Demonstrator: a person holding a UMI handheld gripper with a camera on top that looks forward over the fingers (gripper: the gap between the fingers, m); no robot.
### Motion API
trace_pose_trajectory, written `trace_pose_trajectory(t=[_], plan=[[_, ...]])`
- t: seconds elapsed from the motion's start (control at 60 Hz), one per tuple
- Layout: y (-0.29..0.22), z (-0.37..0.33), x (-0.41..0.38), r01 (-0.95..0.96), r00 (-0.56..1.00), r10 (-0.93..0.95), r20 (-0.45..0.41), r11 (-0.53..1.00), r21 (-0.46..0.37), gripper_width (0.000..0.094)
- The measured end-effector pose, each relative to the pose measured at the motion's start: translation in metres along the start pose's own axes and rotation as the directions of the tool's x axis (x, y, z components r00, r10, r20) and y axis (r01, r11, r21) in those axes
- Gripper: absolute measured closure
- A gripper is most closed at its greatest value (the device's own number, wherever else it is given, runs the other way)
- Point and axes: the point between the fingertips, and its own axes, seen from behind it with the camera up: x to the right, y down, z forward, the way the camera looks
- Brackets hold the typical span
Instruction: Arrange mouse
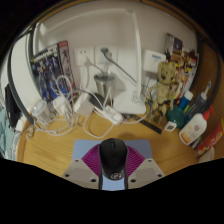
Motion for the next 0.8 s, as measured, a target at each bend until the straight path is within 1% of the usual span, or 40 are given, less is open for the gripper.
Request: trace_pose_trajectory(t=[0.133, 0.2, 0.217, 0.233, 0.25, 0.3, 0.383, 0.467, 0.567, 0.6, 0.65, 0.683, 0.733, 0.8], plan=[[0.050, 0.036, 0.017, 0.007, 1.000, -0.007, 0.001, 0.997, -0.072, 0.0648], [0.069, 0.047, 0.017, 0.000, 1.000, 0.003, 0.020, 0.994, -0.109, 0.0646], [0.074, 0.049, 0.016, -0.002, 1.000, 0.005, 0.025, 0.993, -0.119, 0.0633], [0.076, 0.050, 0.016, 0.000, 1.000, 0.003, 0.028, 0.993, -0.116, 0.0625], [0.072, 0.052, 0.016, -0.004, 1.000, 0.006, 0.026, 0.996, -0.089, 0.0630], [0.073, 0.053, 0.016, -0.028, 0.999, 0.031, 0.027, 0.996, -0.085, 0.0629], [0.074, 0.052, 0.017, -0.018, 0.999, 0.021, 0.028, 0.996, -0.085, 0.0606], [0.075, 0.051, 0.017, -0.016, 1.000, 0.018, 0.019, 0.996, -0.084, 0.0521], [0.074, 0.051, 0.019, -0.026, 1.000, 0.026, -0.005, 0.995, -0.095, 0.0444], [0.075, 0.048, 0.022, -0.025, 0.999, 0.023, -0.022, 0.994, -0.105, 0.0374], [0.076, 0.043, 0.023, -0.004, 0.999, -0.001, -0.045, 0.994, -0.110, 0.0202], [0.074, 0.035, 0.023, 0.011, 0.998, -0.017, -0.054, 0.994, -0.105, 0.0150], [0.068, 0.018, 0.022, 0.019, 0.998, -0.026, -0.062, 0.995, -0.101, 0.0130], [0.066, -0.011, 0.018, 0.015, 0.997, -0.020, -0.075, 0.997, -0.074, 0.0118]])
